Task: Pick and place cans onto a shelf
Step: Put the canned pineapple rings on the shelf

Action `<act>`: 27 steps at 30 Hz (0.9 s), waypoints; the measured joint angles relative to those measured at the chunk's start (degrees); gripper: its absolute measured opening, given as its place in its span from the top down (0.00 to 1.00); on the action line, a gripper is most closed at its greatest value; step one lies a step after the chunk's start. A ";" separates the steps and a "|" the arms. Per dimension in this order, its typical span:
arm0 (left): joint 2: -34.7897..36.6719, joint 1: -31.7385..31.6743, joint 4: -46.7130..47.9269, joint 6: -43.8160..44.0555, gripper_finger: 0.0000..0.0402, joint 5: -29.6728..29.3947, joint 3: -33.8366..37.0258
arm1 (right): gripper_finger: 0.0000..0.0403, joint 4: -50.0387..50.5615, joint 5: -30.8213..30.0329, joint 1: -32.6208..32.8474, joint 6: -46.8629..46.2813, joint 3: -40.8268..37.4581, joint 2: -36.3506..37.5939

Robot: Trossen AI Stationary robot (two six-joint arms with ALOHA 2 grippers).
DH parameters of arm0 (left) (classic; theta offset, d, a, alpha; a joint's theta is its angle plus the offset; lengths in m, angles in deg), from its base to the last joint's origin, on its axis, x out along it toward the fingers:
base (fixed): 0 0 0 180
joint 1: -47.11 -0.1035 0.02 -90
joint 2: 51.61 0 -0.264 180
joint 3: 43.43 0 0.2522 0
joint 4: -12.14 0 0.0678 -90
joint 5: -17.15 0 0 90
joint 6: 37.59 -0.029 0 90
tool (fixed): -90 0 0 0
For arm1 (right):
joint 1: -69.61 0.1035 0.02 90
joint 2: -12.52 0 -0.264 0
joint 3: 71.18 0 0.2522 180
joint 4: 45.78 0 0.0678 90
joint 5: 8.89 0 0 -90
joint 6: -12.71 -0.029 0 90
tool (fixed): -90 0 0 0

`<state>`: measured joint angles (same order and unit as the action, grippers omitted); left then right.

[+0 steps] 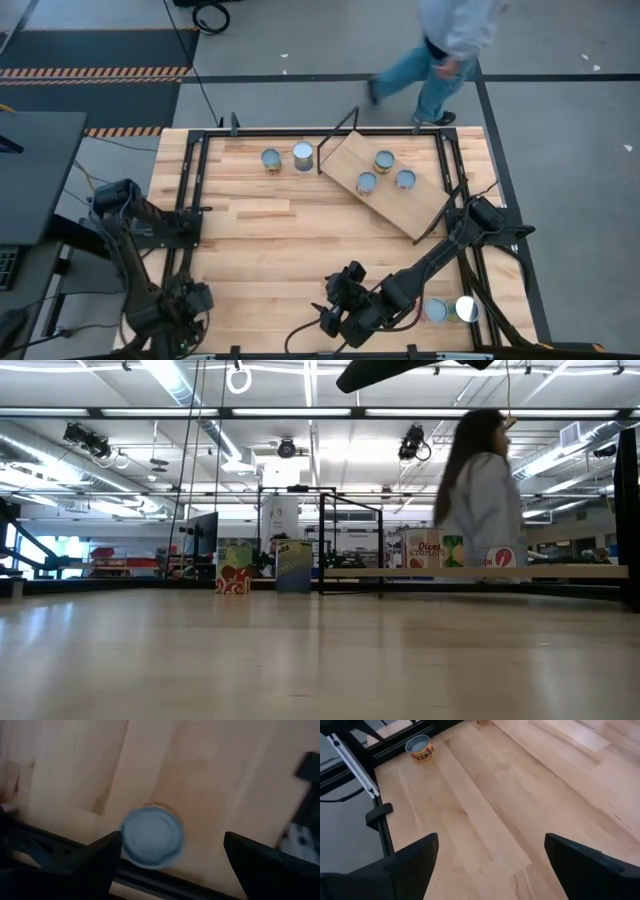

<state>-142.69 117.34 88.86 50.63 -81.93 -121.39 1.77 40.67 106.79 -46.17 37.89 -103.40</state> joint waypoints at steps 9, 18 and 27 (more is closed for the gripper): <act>3.32 -2.04 -5.94 -4.70 0.11 6.27 5.72 | 0.08 -0.72 1.84 -0.98 2.58 0.00 0.02; 3.76 0.76 -10.61 -6.91 0.11 8.11 12.33 | 0.08 -0.75 4.18 -2.11 5.53 0.00 0.02; 3.78 0.06 -14.18 -10.50 0.11 7.80 16.26 | 0.08 -0.77 6.38 -3.31 7.84 0.00 0.04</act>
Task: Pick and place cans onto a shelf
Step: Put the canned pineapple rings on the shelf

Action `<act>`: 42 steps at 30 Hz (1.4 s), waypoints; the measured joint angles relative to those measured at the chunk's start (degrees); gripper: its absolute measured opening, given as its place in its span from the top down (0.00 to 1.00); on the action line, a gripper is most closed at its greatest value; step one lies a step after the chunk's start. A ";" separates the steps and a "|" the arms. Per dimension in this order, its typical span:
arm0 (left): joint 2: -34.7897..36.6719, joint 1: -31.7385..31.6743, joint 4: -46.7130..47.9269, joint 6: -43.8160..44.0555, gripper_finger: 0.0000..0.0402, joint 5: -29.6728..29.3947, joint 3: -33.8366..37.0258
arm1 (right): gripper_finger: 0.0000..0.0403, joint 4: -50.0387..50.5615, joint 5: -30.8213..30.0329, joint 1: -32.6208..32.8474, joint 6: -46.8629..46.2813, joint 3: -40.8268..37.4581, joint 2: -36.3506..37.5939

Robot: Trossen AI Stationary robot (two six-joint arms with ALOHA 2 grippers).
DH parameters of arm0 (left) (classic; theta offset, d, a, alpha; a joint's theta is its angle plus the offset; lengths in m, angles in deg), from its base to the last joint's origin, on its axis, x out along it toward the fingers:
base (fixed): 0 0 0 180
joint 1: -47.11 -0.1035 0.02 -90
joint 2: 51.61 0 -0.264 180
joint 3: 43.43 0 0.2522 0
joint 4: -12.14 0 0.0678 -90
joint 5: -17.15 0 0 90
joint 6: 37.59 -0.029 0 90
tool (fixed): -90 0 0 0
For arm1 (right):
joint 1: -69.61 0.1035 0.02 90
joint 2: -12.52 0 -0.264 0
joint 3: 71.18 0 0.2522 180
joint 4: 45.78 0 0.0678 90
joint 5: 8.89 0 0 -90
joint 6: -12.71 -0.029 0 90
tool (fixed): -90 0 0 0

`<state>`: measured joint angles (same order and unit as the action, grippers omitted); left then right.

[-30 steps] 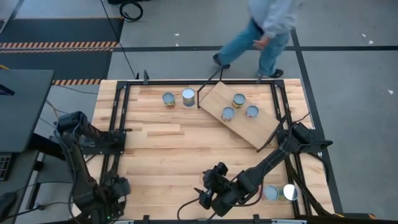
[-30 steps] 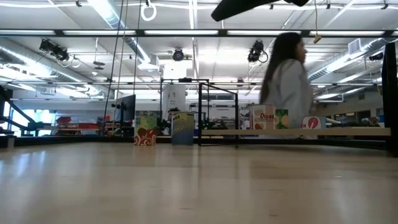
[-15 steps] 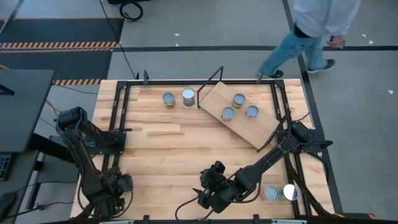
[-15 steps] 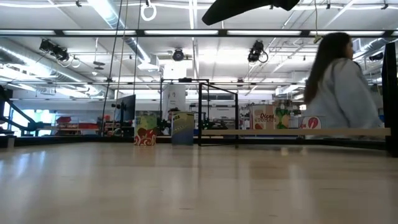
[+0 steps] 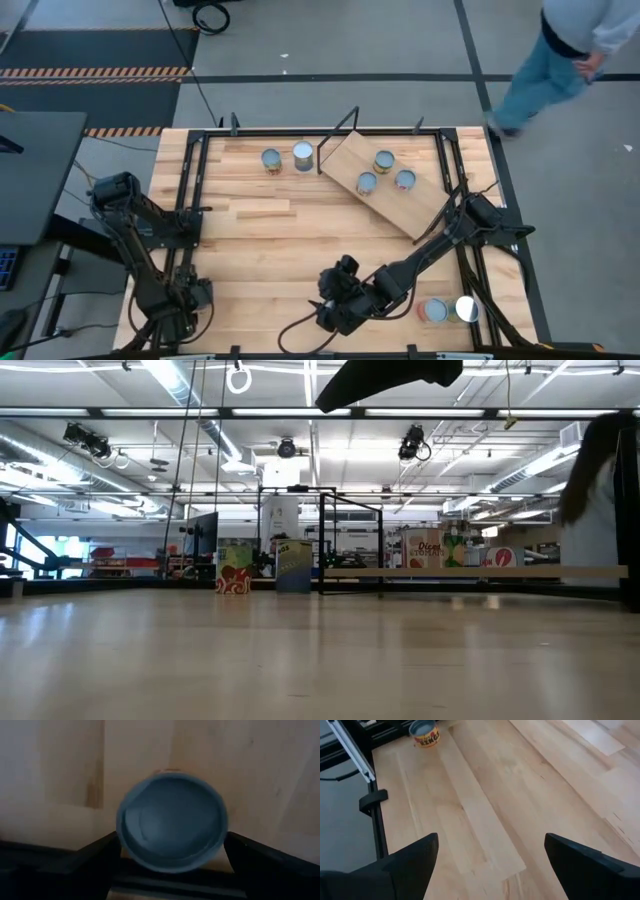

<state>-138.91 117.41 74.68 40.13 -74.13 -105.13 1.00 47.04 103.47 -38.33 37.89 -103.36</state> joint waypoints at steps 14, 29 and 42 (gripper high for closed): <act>-0.02 -11.03 -5.80 -12.77 0.25 2.50 1.65 | 0.08 0.66 3.62 -1.00 3.51 -0.04 1.19; -0.02 -20.09 -5.68 -21.75 0.45 0.70 -5.46 | 0.08 3.17 4.18 0.07 5.25 -0.04 2.10; -0.02 -20.21 -2.70 -19.46 0.40 5.90 -10.53 | 0.08 3.05 5.16 0.87 5.79 -0.04 2.10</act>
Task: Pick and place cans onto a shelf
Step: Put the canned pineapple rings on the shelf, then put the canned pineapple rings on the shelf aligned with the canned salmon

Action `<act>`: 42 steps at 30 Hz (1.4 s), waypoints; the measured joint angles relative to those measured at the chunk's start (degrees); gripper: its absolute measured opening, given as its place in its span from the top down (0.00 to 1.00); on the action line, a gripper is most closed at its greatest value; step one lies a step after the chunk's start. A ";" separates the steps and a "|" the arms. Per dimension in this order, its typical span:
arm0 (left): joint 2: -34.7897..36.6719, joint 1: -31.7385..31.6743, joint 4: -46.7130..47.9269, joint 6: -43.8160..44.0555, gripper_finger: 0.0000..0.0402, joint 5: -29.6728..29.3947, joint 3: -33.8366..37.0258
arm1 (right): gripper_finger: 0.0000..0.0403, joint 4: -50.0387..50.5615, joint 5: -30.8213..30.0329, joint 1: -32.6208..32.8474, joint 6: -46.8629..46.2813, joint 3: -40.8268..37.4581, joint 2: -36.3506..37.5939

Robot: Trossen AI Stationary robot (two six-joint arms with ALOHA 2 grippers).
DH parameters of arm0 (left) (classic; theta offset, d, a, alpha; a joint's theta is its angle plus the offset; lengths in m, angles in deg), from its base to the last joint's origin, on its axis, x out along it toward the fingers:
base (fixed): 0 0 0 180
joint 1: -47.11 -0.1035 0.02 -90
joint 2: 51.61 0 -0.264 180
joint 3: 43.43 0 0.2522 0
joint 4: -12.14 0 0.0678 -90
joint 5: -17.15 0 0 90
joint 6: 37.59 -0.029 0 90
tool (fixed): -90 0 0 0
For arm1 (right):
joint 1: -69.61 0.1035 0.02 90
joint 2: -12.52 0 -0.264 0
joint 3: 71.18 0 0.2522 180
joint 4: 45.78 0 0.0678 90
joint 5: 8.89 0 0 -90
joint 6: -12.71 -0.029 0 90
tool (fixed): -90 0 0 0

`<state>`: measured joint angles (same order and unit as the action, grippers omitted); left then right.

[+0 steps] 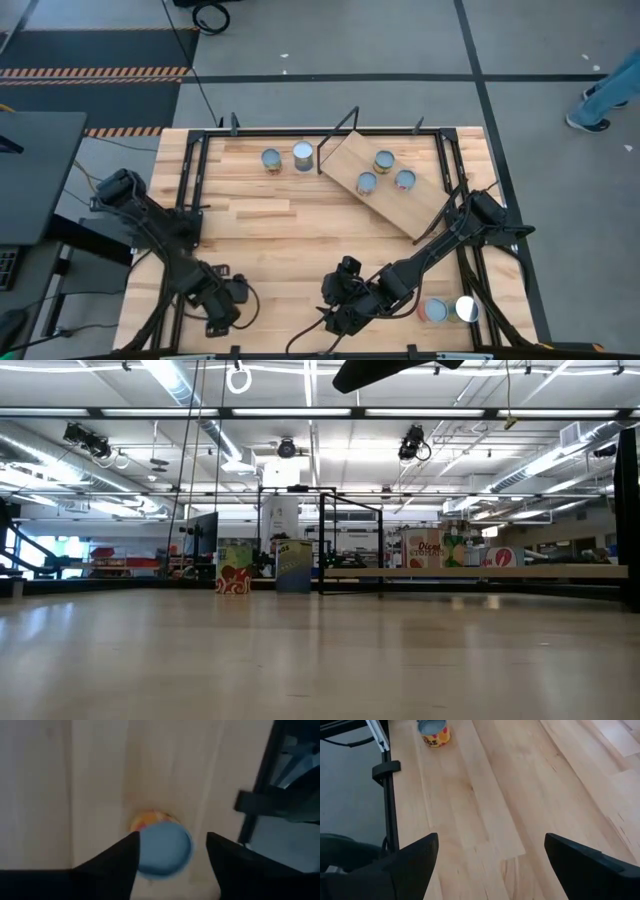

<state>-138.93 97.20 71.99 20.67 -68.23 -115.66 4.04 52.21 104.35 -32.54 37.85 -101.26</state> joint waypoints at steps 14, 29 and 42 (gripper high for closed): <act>-0.74 11.78 2.73 4.30 0.14 -10.43 1.43 | 0.08 0.01 -0.09 0.00 -0.99 0.00 -0.02; -1.74 10.73 -5.87 0.92 0.14 -7.38 6.89 | 0.08 -0.38 0.07 0.00 -1.21 0.00 -0.07; -4.85 8.84 -8.49 -2.44 0.15 -8.90 7.38 | 0.08 0.87 0.12 0.00 -1.07 0.00 -0.09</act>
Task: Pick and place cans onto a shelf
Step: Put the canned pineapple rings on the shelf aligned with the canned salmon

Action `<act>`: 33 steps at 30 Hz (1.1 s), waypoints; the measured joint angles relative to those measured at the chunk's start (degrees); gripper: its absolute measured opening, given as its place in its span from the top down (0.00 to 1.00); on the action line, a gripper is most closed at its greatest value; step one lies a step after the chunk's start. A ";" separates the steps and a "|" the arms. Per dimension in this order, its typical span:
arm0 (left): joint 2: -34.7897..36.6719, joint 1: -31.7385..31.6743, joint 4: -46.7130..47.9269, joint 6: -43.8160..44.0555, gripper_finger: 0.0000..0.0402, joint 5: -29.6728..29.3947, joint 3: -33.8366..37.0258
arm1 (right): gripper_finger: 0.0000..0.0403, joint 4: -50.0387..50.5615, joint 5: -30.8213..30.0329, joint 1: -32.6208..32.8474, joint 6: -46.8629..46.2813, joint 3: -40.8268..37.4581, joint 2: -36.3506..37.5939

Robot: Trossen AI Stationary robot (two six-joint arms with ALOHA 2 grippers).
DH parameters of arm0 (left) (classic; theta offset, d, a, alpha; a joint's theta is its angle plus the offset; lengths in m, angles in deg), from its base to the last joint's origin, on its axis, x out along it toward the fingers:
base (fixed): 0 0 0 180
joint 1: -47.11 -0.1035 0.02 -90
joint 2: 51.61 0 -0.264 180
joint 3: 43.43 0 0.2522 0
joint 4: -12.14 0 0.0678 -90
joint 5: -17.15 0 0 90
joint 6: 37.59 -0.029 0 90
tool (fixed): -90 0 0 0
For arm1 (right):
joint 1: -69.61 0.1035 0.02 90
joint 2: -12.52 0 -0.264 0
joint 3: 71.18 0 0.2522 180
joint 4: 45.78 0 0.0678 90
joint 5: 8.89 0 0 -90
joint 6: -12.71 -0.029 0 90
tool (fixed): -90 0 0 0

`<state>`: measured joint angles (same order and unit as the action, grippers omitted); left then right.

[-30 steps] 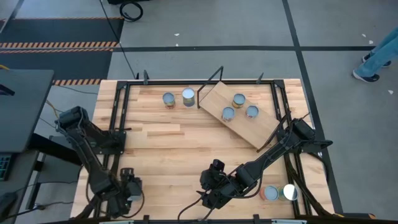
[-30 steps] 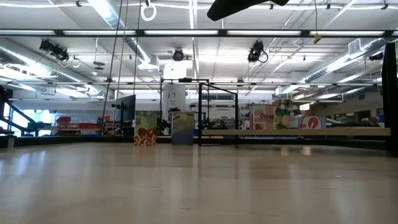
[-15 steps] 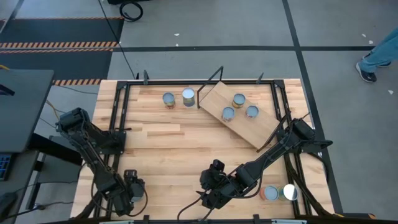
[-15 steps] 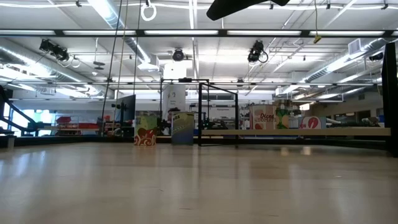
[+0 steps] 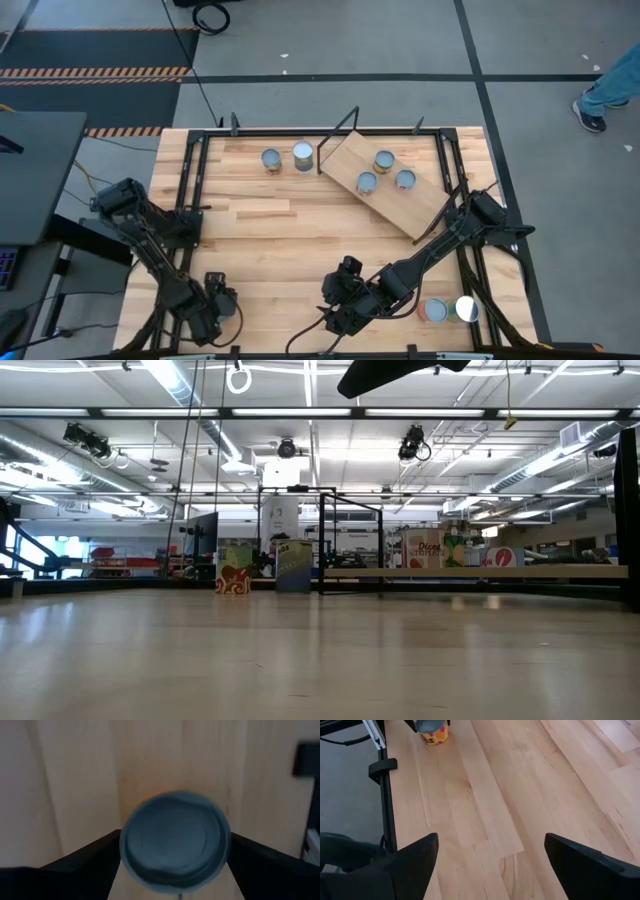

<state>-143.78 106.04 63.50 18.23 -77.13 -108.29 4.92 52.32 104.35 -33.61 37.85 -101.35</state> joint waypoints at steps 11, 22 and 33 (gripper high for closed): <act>-0.31 -13.53 -5.55 -15.27 0.29 -0.61 -1.53 | 0.08 11.21 -0.87 2.94 -1.59 0.00 3.79; -11.00 -32.97 -7.18 -46.83 0.28 0.04 -16.55 | 0.08 17.93 9.62 2.97 0.89 -1.44 4.78; -20.13 -34.77 -7.19 -61.42 0.23 3.64 -24.12 | 0.08 12.61 10.22 2.52 5.91 -7.14 4.24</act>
<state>-163.92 71.27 56.31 -43.19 -73.50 -132.40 17.53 62.55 106.87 -27.70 30.71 -97.11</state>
